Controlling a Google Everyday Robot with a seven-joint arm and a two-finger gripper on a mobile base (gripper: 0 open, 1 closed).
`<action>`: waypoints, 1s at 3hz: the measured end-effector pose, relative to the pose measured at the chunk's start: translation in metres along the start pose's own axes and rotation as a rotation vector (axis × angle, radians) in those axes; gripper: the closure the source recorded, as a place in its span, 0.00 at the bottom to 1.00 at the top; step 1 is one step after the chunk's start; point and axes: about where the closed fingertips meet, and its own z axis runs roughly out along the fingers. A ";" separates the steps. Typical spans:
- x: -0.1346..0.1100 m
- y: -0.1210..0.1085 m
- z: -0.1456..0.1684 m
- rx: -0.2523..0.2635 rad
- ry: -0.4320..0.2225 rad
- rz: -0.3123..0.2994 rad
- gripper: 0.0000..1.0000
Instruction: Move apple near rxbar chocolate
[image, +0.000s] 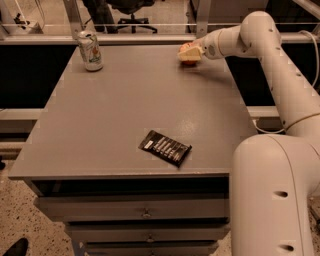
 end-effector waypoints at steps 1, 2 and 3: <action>-0.002 0.000 -0.006 -0.001 -0.004 -0.035 0.70; -0.016 0.014 -0.029 -0.049 -0.013 -0.093 0.92; -0.026 0.047 -0.074 -0.194 -0.068 -0.147 1.00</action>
Offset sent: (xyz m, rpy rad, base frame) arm -0.0694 -0.0085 0.0575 -0.0885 -0.0659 0.2118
